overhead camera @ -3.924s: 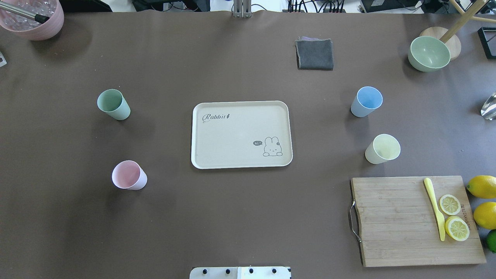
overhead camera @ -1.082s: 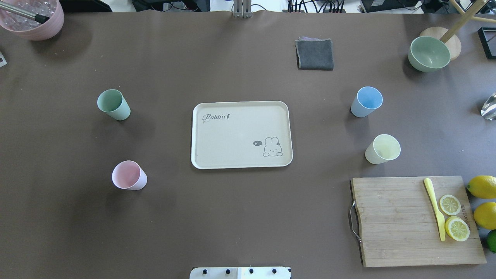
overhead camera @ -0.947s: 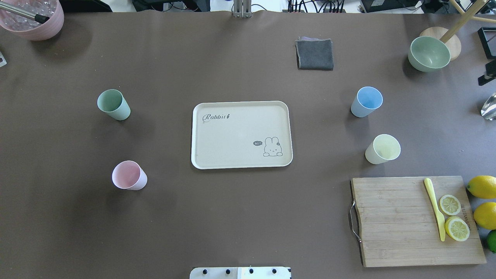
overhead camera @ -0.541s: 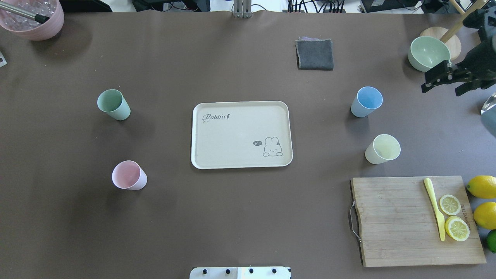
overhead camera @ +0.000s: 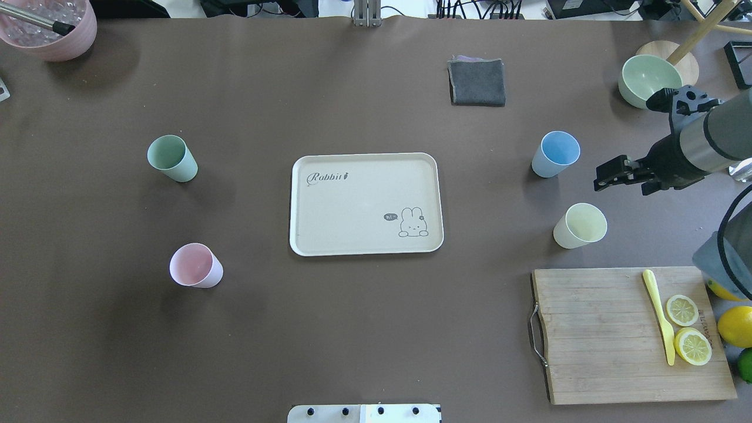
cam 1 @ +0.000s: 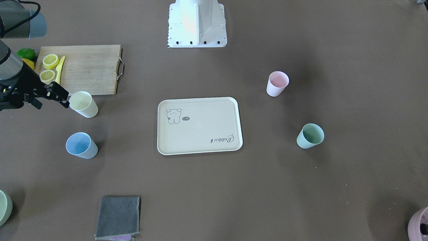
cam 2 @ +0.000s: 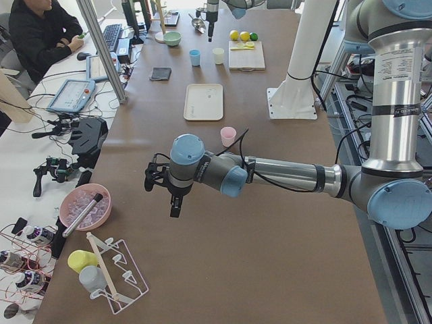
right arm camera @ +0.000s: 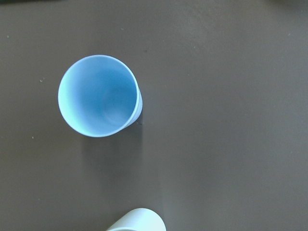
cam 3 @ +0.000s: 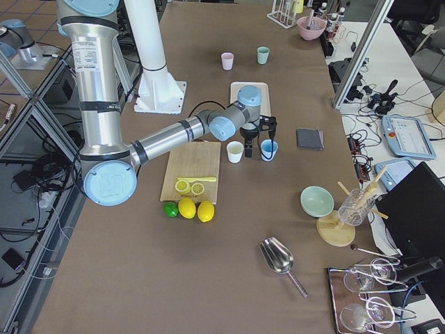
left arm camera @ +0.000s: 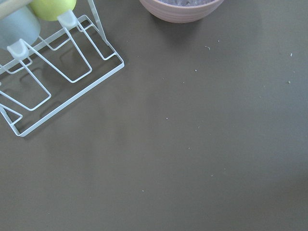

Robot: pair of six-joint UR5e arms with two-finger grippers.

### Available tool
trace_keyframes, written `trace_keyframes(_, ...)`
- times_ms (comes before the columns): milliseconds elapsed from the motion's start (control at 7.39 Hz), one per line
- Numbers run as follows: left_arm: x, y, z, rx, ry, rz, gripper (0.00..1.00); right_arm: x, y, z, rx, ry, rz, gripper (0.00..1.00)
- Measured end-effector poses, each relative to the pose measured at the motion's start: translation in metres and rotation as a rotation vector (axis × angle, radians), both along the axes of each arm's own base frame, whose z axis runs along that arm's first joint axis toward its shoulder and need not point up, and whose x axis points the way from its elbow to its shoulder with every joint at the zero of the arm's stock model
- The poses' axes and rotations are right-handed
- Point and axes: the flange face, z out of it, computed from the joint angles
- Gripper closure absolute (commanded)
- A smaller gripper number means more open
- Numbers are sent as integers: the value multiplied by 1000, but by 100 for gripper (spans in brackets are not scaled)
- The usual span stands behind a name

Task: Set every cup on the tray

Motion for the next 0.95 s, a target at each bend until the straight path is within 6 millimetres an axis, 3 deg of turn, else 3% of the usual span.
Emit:
trace_keyframes(406,0,-2,0,0,0,0,2,-28,21,14,-5,35,-35,0)
trace_keyframes(541,0,-2,1,-1,-1,1,2,-37,26,16,-8,40,-49,20)
trace_keyframes(676,0,-2,2,0,-1,2,2,-45,30,19,-7,50,-60,69)
trace_keyframes(812,0,-2,2,0,-1,2,2,-53,34,22,-8,65,-56,100)
trace_keyframes(947,0,-2,2,-2,-1,2,2,-61,36,24,-13,80,-45,100)
